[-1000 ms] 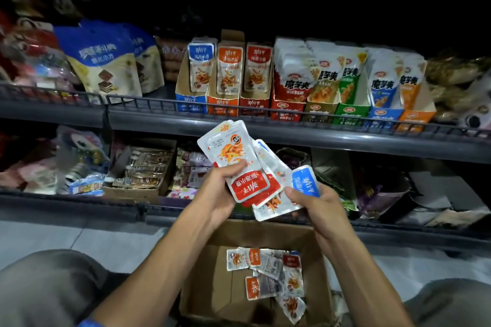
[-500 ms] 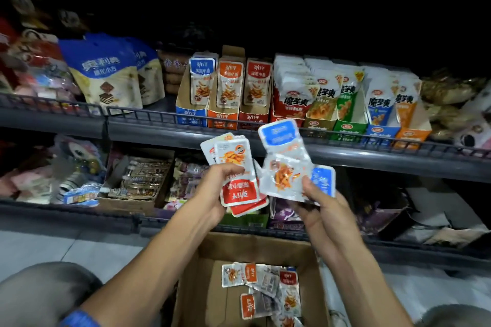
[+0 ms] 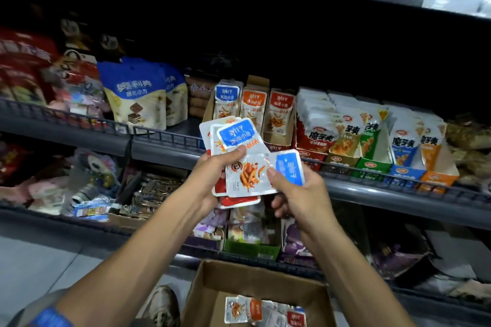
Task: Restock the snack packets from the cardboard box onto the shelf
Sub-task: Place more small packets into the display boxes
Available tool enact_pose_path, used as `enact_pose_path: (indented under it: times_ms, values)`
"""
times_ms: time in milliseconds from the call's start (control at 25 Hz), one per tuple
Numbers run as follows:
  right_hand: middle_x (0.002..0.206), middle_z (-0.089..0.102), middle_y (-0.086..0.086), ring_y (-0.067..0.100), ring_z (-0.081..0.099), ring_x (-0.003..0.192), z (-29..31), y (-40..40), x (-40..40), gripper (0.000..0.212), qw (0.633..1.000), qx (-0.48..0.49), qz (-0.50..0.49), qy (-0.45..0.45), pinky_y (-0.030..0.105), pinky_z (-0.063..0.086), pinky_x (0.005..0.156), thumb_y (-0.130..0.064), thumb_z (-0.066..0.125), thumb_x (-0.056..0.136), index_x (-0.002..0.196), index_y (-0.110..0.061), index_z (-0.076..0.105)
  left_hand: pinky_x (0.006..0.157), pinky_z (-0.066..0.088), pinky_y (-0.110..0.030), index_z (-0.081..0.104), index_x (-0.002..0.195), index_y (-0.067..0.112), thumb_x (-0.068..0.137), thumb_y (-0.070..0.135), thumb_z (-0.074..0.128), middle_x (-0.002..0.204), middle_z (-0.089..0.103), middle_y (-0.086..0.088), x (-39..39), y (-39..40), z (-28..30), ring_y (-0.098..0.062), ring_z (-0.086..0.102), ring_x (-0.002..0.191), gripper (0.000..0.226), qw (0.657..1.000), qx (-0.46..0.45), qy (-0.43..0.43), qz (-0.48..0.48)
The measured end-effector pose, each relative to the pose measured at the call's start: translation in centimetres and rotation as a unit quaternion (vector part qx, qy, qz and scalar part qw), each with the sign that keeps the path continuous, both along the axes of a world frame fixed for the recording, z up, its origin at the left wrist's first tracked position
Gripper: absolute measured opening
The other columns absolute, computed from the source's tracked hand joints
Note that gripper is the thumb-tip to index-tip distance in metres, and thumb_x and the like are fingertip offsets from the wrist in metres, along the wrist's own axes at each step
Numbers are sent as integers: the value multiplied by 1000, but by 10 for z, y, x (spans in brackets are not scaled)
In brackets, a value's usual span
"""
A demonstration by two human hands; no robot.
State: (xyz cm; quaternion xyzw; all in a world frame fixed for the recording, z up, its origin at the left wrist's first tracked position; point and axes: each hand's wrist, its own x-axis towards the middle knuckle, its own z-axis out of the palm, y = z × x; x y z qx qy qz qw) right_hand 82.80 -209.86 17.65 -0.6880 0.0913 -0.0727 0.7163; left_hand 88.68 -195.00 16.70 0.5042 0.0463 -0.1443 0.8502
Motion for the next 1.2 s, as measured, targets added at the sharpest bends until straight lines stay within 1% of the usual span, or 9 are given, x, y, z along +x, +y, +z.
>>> enact_pose_path:
  times_ms: [160, 320, 440, 520, 600, 720, 840, 960, 1200]
  values:
    - [78, 69, 8, 12, 57, 47, 34, 11, 46, 10, 993, -70, -42, -80, 25, 49, 41, -15, 69, 87, 93, -13, 61, 68, 62, -43, 67, 118, 10, 87, 18, 70, 107, 75, -14, 28, 21, 17, -30, 74, 88, 32, 998, -49, -1, 43]
    - [89, 66, 9, 16, 62, 57, 68, 10, 107, 5, 987, -107, -28, -120, 24, 51, 44, -15, 57, 96, 101, -15, 57, 78, 61, -47, 65, 121, 9, 85, 16, 74, 107, 75, -14, 68, 55, 11, -32, 73, 93, 38, 987, -65, 7, 148]
    - [86, 65, 9, 12, 63, 54, 84, 27, 169, 17, 979, -157, -35, -128, 19, 49, 41, -10, 56, 96, 112, -10, 56, 75, 61, -45, 63, 121, 9, 83, 14, 76, 106, 75, -15, 91, 76, 4, -31, 73, 91, 40, 978, -72, 26, 193]
    - [95, 67, 11, 18, 68, 69, 85, 42, 213, 26, 950, -272, -52, -145, 25, 55, 53, -13, 61, 93, 118, -9, 58, 77, 60, -48, 63, 121, 9, 83, 15, 76, 103, 75, -14, 102, 87, 2, -32, 74, 90, 40, 976, -88, 35, 196]
    - [107, 68, 12, 27, 67, 90, 83, 53, 246, 27, 895, -419, -37, -150, 34, 56, 72, -17, 65, 90, 117, -10, 62, 76, 60, -50, 63, 122, 10, 83, 17, 76, 101, 76, -14, 111, 95, -1, -33, 74, 90, 41, 975, -100, 40, 192]
    - [108, 67, 9, 20, 61, 87, 75, 62, 269, 23, 813, -572, 3, -113, 26, 43, 64, -17, 65, 90, 112, -14, 64, 71, 61, -48, 64, 122, 10, 84, 16, 76, 99, 76, -13, 120, 99, -5, -31, 74, 87, 40, 976, -107, 40, 186]
    - [116, 62, 8, 15, 53, 86, 63, 67, 276, 23, 789, -606, 26, -103, 20, 37, 59, -13, 64, 90, 113, -12, 63, 74, 61, -49, 64, 121, 10, 84, 16, 76, 99, 76, -13, 124, 100, -4, -31, 74, 88, 40, 977, -106, 35, 180]
    - [121, 62, 8, 19, 59, 94, 48, 66, 277, 31, 779, -619, 18, -96, 28, 46, 74, -13, 65, 89, 120, -12, 62, 75, 61, -48, 64, 121, 9, 84, 16, 76, 98, 76, -13, 123, 101, -5, -32, 74, 88, 39, 979, -102, 33, 172]
    - [121, 59, 7, 24, 59, 104, 47, 75, 263, 34, 735, -652, -97, -159, 30, 44, 77, -21, 65, 88, 121, -17, 56, 66, 62, -43, 64, 121, 9, 83, 14, 77, 99, 76, -13, 116, 102, -8, -30, 74, 86, 40, 982, -84, 26, 169]
